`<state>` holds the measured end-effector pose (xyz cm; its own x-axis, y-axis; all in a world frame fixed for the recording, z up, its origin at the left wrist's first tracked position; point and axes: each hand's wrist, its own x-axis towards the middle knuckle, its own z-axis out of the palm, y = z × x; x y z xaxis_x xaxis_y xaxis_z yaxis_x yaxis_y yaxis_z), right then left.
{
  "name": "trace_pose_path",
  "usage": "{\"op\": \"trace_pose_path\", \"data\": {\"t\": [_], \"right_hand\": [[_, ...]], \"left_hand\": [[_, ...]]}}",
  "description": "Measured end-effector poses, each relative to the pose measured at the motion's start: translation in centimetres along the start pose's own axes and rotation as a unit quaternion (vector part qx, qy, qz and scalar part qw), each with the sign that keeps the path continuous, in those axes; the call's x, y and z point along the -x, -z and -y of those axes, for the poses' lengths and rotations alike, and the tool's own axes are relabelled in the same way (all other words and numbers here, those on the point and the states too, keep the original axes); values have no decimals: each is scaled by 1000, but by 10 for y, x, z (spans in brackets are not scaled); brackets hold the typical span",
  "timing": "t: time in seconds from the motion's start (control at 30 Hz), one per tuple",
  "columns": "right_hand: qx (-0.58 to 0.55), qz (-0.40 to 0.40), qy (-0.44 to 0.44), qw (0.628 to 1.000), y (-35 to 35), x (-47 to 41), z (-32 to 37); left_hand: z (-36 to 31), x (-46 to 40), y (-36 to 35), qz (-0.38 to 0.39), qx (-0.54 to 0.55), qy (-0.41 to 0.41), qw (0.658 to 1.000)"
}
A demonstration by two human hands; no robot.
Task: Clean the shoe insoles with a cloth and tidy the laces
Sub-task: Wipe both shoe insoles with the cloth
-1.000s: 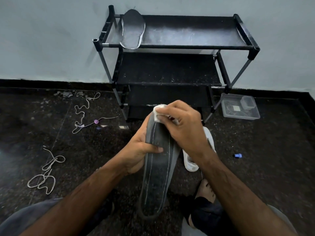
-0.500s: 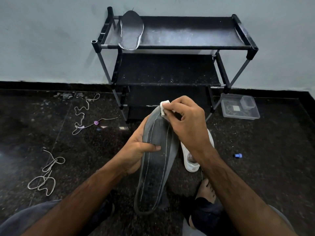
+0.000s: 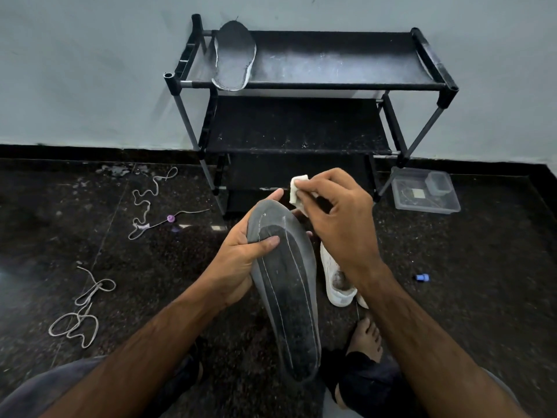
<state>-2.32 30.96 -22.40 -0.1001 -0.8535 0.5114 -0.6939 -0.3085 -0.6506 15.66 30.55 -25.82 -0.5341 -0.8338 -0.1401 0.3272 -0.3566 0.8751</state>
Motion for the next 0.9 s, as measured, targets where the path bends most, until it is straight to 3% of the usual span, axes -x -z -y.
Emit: {"op": "trace_pose_path", "data": {"t": [0.17, 0.47, 0.53, 0.7, 0.9], "right_hand": [[-16, 138, 117, 983, -18, 13, 16], [39, 53, 35, 997, -16, 6, 2], [4, 19, -2, 1000, -7, 4, -3], [-38, 146, 84, 985, -14, 13, 6], [1, 60, 18, 998, -13, 5, -2]], "left_hand": [[0, 1, -4, -41, -2, -3, 999], [-8, 0, 2, -26, 8, -13, 1000], [-11, 0, 4, -34, 13, -12, 999], [-12, -3, 4, -61, 38, -17, 997], [-16, -1, 5, -69, 25, -10, 997]]}}
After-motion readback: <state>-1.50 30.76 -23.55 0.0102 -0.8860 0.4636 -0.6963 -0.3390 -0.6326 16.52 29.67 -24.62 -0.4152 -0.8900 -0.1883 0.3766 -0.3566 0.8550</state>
